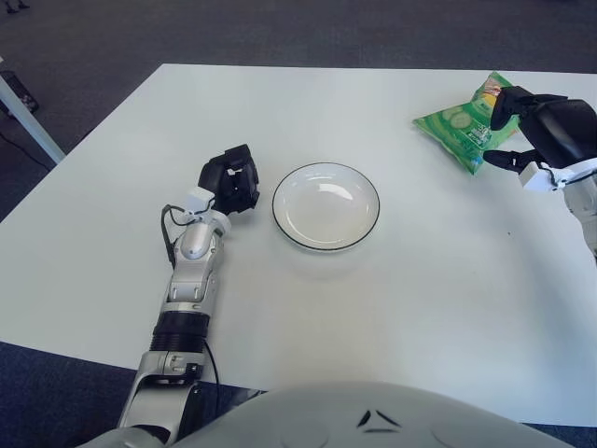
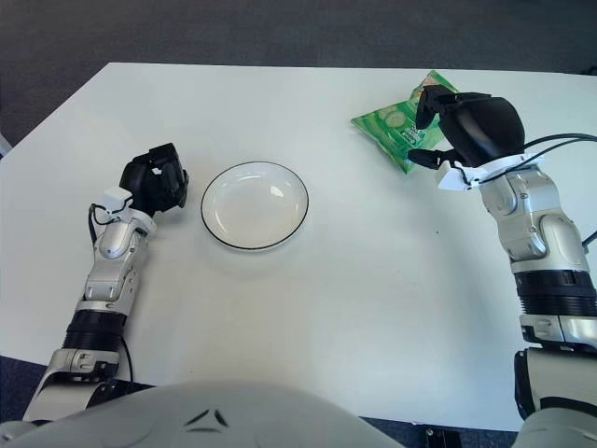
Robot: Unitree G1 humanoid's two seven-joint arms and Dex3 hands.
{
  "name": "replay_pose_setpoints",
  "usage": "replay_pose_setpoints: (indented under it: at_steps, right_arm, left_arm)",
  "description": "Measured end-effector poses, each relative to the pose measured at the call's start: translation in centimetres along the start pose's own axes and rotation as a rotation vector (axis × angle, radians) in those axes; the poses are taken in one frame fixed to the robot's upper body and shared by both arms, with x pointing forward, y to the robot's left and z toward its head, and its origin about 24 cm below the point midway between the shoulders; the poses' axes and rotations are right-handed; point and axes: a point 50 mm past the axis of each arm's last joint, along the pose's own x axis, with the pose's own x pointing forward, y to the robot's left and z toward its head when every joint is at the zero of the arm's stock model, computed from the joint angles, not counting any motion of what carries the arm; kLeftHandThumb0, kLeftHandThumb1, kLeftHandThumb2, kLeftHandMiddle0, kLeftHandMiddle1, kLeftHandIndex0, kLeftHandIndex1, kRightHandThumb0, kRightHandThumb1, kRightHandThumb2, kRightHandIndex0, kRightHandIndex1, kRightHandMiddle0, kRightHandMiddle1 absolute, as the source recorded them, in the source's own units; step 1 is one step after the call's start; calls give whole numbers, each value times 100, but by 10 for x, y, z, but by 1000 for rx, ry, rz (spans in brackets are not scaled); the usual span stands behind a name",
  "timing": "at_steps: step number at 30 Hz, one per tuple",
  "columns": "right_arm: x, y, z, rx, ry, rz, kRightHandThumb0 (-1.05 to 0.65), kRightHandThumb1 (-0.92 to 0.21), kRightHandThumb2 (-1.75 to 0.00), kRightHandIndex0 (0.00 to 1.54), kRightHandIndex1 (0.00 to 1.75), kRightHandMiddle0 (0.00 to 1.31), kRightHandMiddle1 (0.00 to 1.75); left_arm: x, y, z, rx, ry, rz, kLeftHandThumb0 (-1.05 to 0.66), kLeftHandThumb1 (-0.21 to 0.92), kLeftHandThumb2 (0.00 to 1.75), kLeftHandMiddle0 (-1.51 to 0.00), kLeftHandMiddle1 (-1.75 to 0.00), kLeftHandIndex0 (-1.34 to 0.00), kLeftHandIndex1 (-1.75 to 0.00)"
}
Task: Put the snack into the plate.
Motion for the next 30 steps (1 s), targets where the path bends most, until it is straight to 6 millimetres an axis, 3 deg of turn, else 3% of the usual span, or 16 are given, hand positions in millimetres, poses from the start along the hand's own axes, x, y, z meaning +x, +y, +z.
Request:
replay_pose_setpoints:
  at_steps: [6,7,9,12,17,22,27,30]
  right_arm:
    - [5,3,-7,-25,-10,27,-1,-61,-97,45,172,14,175]
    - [6,4,-9,-30,-12,34,-23,-60,-94,37,165,9,164]
    - [7,5,-11,-37,-17,48,-47,-58,-89,27,153,4,147]
    - [8,7,-14,-59,-31,75,-58,-58,-86,20,143,1,136]
    - [9,8,-17,-116,-66,133,-71,-59,-76,3,108,0,102]
    - [12,8,-22,-191,-89,189,-77,-63,-69,0,79,0,83]
    - [16,9,-26,-262,-100,236,-86,-76,-54,0,32,0,60]
    - [19,11,-29,-306,-112,269,-90,-81,-48,0,13,0,47]
  left_arm:
    - [0,0,0,1,0,2,-45,73,96,-137,-175,-111,-175]
    - [0,0,0,1,0,3,-45,73,96,-137,-175,-111,-175]
    - [0,0,0,1,0,3,-45,74,96,-137,-175,-110,-175]
    - [0,0,0,2,0,3,-45,74,96,-137,-175,-110,-175]
    - [0,1,0,3,1,3,-45,74,96,-137,-175,-110,-175]
    - [0,1,0,4,2,4,-45,74,96,-137,-175,-110,-175]
    - [0,1,0,6,2,5,-45,74,96,-137,-175,-110,-175]
    - [0,1,0,8,3,7,-46,75,96,-137,-175,-110,-175]
